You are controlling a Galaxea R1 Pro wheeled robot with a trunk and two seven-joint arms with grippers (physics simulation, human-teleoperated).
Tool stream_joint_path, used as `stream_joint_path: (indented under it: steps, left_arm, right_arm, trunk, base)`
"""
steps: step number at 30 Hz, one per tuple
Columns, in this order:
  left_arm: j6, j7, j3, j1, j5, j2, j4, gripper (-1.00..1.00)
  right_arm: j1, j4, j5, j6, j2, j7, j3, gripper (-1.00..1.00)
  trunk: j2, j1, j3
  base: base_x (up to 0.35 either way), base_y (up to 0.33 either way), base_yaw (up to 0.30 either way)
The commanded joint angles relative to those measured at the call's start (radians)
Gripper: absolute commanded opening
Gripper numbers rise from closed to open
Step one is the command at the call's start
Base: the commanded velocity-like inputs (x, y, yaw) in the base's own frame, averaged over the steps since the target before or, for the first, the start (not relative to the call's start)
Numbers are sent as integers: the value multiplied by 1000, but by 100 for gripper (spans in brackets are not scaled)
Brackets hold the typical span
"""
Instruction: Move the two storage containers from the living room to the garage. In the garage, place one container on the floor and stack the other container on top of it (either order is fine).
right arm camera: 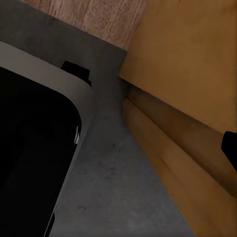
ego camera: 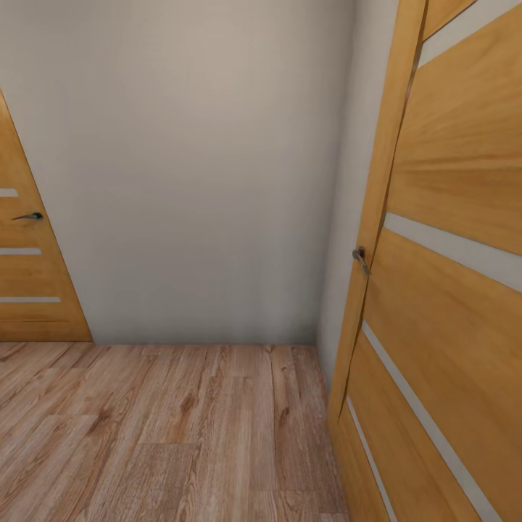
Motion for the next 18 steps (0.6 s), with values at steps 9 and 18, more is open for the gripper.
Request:
stream_joint_path:
  steps: [9, 18]
  left_arm:
    - [-2, -2, 1, 0, 2, 1, 0, 100]
    - [-2, -1, 1, 0, 2, 0, 0, 100]
  right_arm:
    - [-1, 3, -13, 0, 3, -2, 8, 100]
    - [-1, 3, -9, -2, 1, -3, 8, 100]
  trunk:
    - [0, 0, -1]
    - [0, 0, -1]
  base:
    - [179, 0, 0]
    - [37, 0, 109]
